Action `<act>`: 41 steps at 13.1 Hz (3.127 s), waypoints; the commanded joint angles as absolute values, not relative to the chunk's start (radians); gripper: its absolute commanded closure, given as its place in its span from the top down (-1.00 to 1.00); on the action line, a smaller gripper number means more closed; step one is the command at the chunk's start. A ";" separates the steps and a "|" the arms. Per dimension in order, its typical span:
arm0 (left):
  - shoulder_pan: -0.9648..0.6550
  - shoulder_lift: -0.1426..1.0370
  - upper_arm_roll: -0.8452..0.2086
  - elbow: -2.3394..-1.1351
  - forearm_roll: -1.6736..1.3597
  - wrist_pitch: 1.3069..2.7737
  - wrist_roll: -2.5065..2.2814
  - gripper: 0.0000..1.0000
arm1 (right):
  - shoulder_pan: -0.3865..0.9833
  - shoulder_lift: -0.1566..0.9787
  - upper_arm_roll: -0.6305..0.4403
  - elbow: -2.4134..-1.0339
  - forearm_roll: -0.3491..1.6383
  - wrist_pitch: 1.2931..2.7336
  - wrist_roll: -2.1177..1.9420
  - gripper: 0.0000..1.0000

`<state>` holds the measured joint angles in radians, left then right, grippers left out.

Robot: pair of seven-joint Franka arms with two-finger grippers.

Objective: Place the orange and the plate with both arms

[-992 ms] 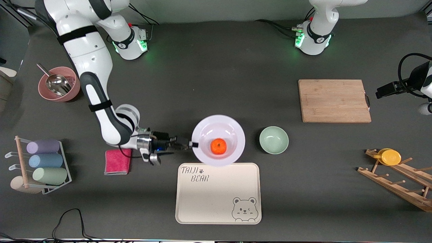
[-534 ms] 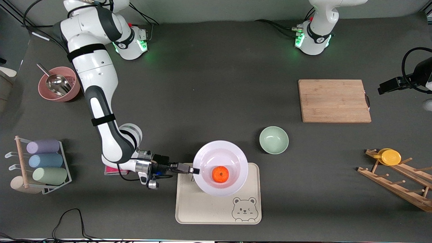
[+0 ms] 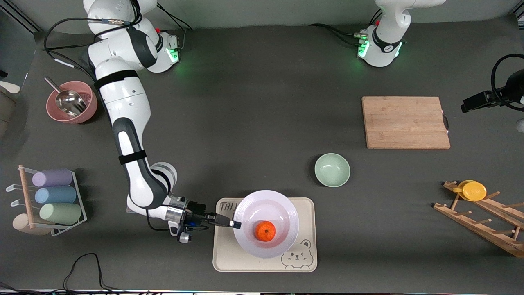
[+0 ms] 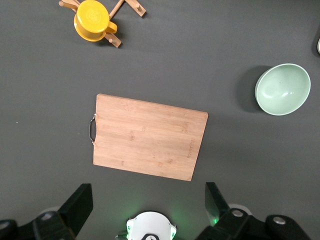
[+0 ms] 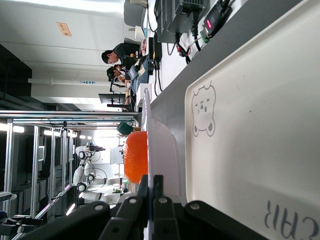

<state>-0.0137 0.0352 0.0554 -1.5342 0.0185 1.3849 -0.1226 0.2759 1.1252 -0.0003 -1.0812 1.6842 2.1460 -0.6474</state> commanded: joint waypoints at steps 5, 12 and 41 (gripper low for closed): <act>-0.011 0.051 0.055 -1.488 0.009 1.339 -0.098 1.00 | 0.281 1.200 0.005 -1.022 1.663 2.200 -0.667 -1.00; -0.009 0.046 0.057 -1.445 0.014 1.284 -0.080 1.00 | 0.284 1.233 0.006 -1.026 1.663 2.238 -0.729 -1.00; -0.041 0.077 0.038 -1.270 0.012 1.173 -0.072 1.00 | 0.141 0.467 -0.181 -1.641 0.702 1.849 -0.398 1.00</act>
<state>-0.0257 0.0507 0.0400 -1.2956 0.0171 1.1874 -0.0773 0.1473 0.5811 -0.1798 -1.5822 0.8275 1.8941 -0.4855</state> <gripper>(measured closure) 0.000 0.000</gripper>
